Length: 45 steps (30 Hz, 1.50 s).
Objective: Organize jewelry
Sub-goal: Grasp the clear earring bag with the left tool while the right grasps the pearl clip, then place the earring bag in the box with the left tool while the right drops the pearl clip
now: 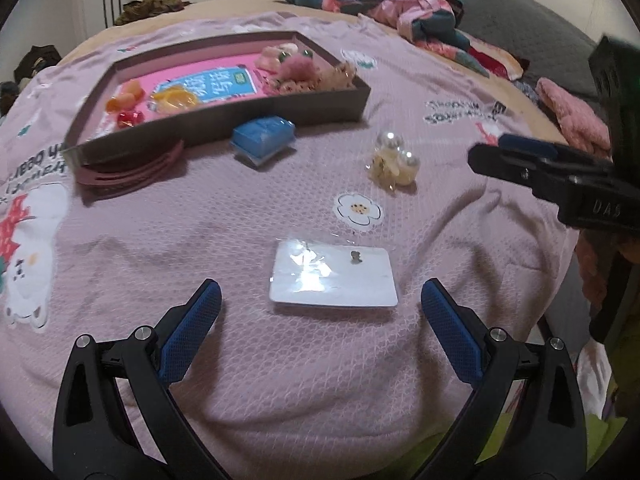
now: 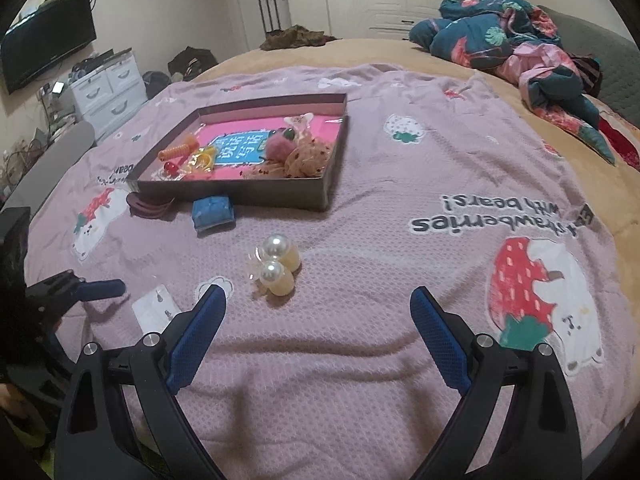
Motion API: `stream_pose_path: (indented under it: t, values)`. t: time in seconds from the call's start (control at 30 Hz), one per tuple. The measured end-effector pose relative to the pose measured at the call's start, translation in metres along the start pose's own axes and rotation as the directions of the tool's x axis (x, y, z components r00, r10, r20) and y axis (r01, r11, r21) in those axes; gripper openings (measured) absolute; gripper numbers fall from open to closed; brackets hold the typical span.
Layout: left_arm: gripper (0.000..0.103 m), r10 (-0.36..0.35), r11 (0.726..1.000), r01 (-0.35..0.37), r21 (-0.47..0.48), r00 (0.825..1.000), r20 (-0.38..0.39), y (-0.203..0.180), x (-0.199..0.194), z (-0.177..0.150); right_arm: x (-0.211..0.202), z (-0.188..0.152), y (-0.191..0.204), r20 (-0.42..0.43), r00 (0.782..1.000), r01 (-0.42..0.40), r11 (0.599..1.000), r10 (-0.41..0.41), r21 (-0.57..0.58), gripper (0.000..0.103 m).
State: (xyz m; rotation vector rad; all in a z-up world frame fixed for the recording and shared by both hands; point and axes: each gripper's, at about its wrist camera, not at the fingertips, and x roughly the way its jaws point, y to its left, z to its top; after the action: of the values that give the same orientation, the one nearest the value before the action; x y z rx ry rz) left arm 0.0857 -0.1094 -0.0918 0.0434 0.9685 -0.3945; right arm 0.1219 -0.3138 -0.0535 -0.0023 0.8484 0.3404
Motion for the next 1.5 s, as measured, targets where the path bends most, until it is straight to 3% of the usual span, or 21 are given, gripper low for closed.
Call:
stream_pose_path:
  t: [0.23,0.33,0.4,0.43,0.53,0.6,0.7,1.5]
  values:
    - [0.093,0.007,1.0,-0.007,-0.002,1.0,-0.024,0.0,0.017,0.003,0.03,0.011,0.011,-0.055,0.997,-0.046,0.999,0.045,-0.025,0.093]
    - [0.084,0.006,1.0,-0.006,-0.011,1.0,-0.023,0.002,0.018,0.006,0.045,0.015,0.017,-0.079,0.995,-0.062,0.997,0.059,-0.035,0.092]
    - [0.07,0.006,1.0,-0.007,-0.02,1.0,-0.018,0.005,0.017,0.007,0.054,0.018,0.022,-0.09,0.994,-0.067,0.997,0.064,-0.039,0.088]
    - [0.067,0.006,1.0,-0.006,-0.026,1.0,-0.015,0.007,0.016,0.008,0.058,0.019,0.023,-0.095,0.993,-0.073,0.996,0.069,-0.04,0.086]
    - [0.064,-0.015,0.999,0.014,-0.044,1.0,-0.015,0.013,0.014,0.008,0.073,0.022,0.027,-0.124,0.99,-0.079,0.996,0.073,-0.041,0.073]
    - [0.063,-0.021,0.999,0.02,-0.051,1.0,-0.013,0.015,0.013,0.007,0.081,0.021,0.031,-0.141,0.987,-0.088,0.995,0.082,-0.042,0.054]
    - [0.06,-0.025,0.998,0.024,-0.062,1.0,-0.008,0.019,0.01,0.006,0.085,0.02,0.035,-0.142,0.988,-0.071,0.995,0.062,-0.063,0.037]
    - [0.06,0.063,0.988,-0.052,-0.146,0.996,0.066,0.066,-0.029,-0.002,0.059,0.017,0.077,-0.114,0.983,-0.158,0.978,0.143,-0.136,0.037]
